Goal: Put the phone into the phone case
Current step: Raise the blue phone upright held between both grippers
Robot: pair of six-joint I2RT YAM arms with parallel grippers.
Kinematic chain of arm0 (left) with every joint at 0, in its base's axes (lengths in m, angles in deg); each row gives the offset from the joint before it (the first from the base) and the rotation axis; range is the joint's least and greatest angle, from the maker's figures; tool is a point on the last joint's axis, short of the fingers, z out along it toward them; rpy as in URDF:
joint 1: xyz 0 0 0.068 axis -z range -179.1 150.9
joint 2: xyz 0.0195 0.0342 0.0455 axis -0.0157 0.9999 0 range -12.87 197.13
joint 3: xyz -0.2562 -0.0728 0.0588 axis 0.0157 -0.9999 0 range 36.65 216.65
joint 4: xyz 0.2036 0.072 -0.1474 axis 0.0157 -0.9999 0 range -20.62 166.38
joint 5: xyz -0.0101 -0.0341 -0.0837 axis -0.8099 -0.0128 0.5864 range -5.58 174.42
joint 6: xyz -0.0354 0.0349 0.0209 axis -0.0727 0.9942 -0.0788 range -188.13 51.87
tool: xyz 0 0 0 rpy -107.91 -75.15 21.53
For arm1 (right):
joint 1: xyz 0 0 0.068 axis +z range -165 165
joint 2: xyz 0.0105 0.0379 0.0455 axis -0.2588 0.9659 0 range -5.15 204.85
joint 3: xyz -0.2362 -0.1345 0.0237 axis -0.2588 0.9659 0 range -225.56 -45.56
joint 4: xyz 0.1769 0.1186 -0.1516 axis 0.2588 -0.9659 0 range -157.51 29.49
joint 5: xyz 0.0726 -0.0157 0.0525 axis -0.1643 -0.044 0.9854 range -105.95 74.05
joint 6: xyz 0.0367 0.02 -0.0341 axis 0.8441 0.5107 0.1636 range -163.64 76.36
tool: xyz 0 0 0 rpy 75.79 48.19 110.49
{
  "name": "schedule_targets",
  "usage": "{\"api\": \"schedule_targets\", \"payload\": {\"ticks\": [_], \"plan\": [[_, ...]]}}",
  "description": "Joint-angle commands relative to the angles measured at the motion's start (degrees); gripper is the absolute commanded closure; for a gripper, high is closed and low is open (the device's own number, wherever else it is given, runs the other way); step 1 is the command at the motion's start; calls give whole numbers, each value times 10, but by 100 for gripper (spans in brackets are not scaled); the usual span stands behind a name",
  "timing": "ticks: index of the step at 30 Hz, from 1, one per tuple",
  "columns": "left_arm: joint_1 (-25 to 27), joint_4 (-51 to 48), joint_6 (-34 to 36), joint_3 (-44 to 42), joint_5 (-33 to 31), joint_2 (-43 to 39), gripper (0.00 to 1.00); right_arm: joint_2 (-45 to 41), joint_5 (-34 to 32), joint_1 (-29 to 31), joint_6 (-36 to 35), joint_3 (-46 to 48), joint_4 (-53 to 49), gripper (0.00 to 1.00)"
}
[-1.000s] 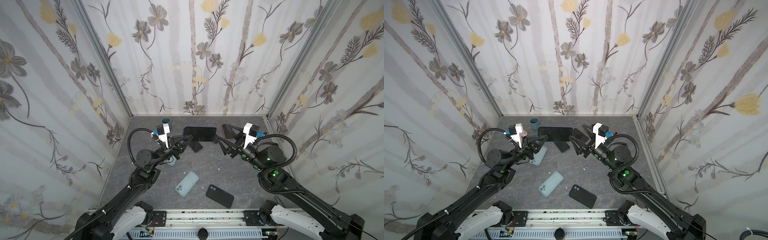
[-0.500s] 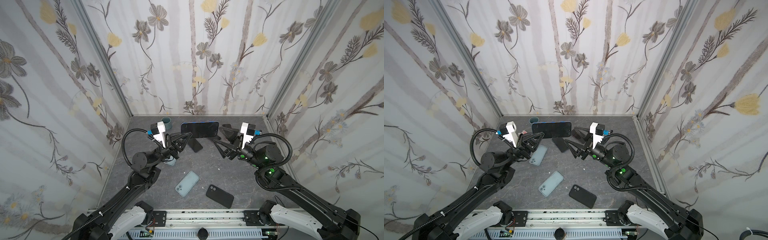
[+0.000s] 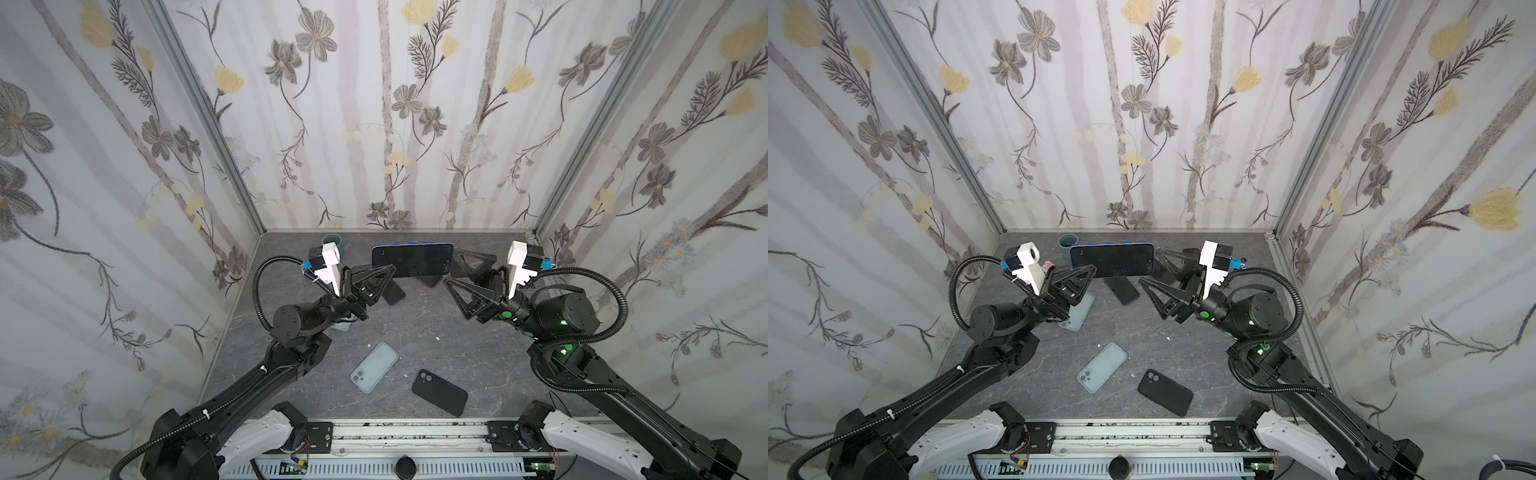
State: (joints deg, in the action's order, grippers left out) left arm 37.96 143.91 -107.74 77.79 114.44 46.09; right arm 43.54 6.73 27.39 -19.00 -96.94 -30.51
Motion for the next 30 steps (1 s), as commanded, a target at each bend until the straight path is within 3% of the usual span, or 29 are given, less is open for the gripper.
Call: {"api": "schedule_targets", "payload": {"ticks": [1,8,15,17,22,26,30], "plan": [[4,73,-18,8,-6,-3,100,-8,11,-2,12,-9,-23,21],[9,69,-19,7,34,-9,100,12,87,-5,25,-46,-33,33],[13,69,-20,-2,49,-12,100,44,187,-4,58,-82,-6,65],[14,72,-20,-5,49,-13,100,45,192,-5,58,-86,-12,77],[13,72,-19,-7,52,-15,100,46,190,-4,49,-88,-35,92],[13,64,-16,-7,48,-17,100,47,187,-4,41,-96,-63,100],[13,26,4,-7,21,-29,100,38,156,-5,25,-98,-95,100]]}}
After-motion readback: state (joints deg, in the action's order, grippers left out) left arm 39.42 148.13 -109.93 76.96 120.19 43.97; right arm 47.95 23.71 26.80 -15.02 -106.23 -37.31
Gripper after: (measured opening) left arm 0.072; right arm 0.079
